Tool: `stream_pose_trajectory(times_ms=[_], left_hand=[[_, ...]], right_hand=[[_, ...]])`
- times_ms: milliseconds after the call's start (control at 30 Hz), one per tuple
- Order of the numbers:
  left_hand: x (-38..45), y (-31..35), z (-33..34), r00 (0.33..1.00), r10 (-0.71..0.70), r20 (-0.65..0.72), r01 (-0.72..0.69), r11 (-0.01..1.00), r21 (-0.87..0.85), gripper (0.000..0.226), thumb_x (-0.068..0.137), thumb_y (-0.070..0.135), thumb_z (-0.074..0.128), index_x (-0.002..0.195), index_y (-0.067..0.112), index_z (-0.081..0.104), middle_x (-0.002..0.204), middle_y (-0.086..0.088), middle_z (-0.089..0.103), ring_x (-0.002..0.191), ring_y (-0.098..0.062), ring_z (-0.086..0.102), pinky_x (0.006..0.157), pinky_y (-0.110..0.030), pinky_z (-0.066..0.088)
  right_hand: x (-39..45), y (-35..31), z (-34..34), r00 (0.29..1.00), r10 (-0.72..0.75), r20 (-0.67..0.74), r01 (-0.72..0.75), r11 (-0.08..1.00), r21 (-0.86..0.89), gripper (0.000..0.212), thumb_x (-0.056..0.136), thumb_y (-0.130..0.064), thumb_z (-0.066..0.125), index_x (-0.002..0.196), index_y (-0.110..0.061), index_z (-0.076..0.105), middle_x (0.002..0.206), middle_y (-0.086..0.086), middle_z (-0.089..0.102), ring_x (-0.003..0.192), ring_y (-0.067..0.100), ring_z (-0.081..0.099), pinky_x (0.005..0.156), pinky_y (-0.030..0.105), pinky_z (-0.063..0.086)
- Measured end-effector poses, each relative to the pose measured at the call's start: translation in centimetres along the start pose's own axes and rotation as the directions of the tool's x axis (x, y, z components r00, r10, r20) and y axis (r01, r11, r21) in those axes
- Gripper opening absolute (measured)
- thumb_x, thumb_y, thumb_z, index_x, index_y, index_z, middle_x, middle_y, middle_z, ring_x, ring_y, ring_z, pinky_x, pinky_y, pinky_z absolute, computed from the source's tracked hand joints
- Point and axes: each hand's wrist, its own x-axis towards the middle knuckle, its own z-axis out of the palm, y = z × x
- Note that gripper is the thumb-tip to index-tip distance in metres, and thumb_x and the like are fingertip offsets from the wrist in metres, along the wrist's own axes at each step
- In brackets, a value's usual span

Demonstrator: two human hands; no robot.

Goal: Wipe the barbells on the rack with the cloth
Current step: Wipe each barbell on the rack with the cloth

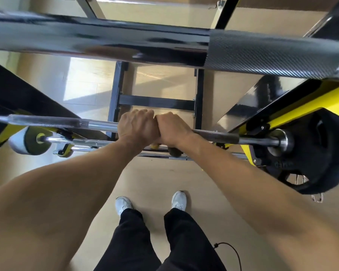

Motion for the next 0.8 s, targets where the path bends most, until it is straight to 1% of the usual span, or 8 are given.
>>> stream_pose_trajectory(times_ms=[67, 167, 233, 367, 500, 600, 733, 800], left_hand=[[0.0, 0.0, -0.1, 1.0, -0.006, 0.003, 0.006, 1.0, 0.001, 0.03, 0.091, 0.03, 0.04, 0.064, 0.019, 0.042, 0.062, 0.004, 0.045, 0.057, -0.016, 0.043, 0.061, -0.033, 0.032], [-0.2, -0.2, 0.3, 1.0, -0.002, -0.014, 0.001, 0.999, -0.04, 0.031, 0.093, 0.034, 0.038, 0.065, 0.02, 0.038, 0.061, 0.005, 0.04, 0.056, -0.017, 0.043, 0.061, -0.032, 0.033], [-0.2, -0.3, 0.5, 1.0, -0.003, -0.023, 0.002, 0.999, -0.052, 0.03, 0.093, 0.034, 0.037, 0.067, 0.019, 0.041, 0.063, 0.005, 0.042, 0.059, -0.019, 0.047, 0.061, -0.032, 0.035], [-0.1, -0.3, 0.5, 1.0, -0.016, -0.014, 0.016, 0.999, -0.048, 0.029, 0.092, 0.034, 0.038, 0.07, 0.018, 0.048, 0.065, 0.003, 0.047, 0.06, -0.019, 0.047, 0.061, -0.032, 0.035], [0.1, -0.1, 0.4, 1.0, -0.018, 0.007, 0.018, 0.999, -0.04, 0.031, 0.093, 0.034, 0.039, 0.071, 0.018, 0.052, 0.061, 0.005, 0.045, 0.054, -0.014, 0.042, 0.06, -0.031, 0.035], [0.0, 0.0, 0.3, 1.0, -0.014, 0.009, 0.014, 1.0, -0.02, 0.031, 0.094, 0.033, 0.038, 0.072, 0.016, 0.053, 0.066, 0.002, 0.052, 0.058, -0.018, 0.047, 0.06, -0.031, 0.036], [0.0, 0.1, -0.2, 0.999, 0.005, 0.034, -0.006, 1.0, 0.027, 0.024, 0.09, 0.03, 0.044, 0.072, 0.018, 0.052, 0.069, 0.001, 0.049, 0.066, -0.021, 0.049, 0.062, -0.032, 0.036], [-0.1, 0.1, -0.3, 0.999, 0.015, 0.049, -0.017, 0.999, 0.031, 0.018, 0.088, 0.028, 0.047, 0.072, 0.02, 0.052, 0.07, 0.002, 0.049, 0.068, -0.021, 0.049, 0.063, -0.032, 0.037]], right_hand=[[-0.4, 0.3, 0.1, 0.999, 0.001, -0.052, -0.003, 0.999, -0.045, 0.041, 0.08, -0.043, 0.075, 0.108, -0.019, 0.058, 0.101, 0.006, 0.066, 0.09, 0.027, 0.062, 0.076, 0.036, 0.045], [-3.2, 3.9, -0.7, 0.998, 0.017, -0.065, -0.031, 0.975, -0.219, 0.02, 0.088, -0.033, 0.064, 0.102, -0.023, 0.053, 0.092, 0.002, 0.062, 0.087, 0.025, 0.061, 0.07, 0.034, 0.042], [-5.6, 6.4, -2.1, 0.993, 0.12, -0.001, -0.116, 0.957, -0.267, 0.023, 0.083, -0.034, 0.069, 0.099, -0.026, 0.055, 0.085, -0.002, 0.058, 0.08, 0.022, 0.057, 0.066, 0.032, 0.041], [-9.1, 9.7, -5.1, 0.92, 0.352, 0.172, -0.313, 0.925, -0.216, 0.035, 0.07, -0.033, 0.081, 0.092, -0.027, 0.055, 0.08, -0.002, 0.059, 0.072, 0.015, 0.059, 0.057, 0.028, 0.048], [-8.2, 8.3, -4.1, 0.959, 0.272, 0.083, -0.245, 0.938, -0.243, 0.023, 0.078, -0.022, 0.077, 0.096, -0.016, 0.063, 0.079, -0.001, 0.058, 0.071, 0.017, 0.059, 0.059, 0.028, 0.046], [-4.7, 5.1, -2.3, 0.979, 0.201, 0.037, -0.194, 0.971, -0.138, 0.015, 0.083, -0.019, 0.073, 0.094, -0.015, 0.064, 0.082, 0.001, 0.057, 0.079, 0.023, 0.061, 0.068, 0.032, 0.048], [-0.1, 0.5, -0.8, 1.0, 0.007, 0.02, -0.006, 1.0, -0.014, 0.026, 0.08, -0.029, 0.076, 0.099, -0.018, 0.063, 0.094, 0.004, 0.066, 0.087, 0.025, 0.064, 0.072, 0.031, 0.044], [0.3, -0.2, -0.6, 0.999, -0.037, -0.028, 0.036, 0.999, -0.012, 0.033, 0.082, -0.034, 0.074, 0.108, -0.017, 0.063, 0.102, 0.005, 0.068, 0.09, 0.025, 0.063, 0.072, 0.03, 0.041]])
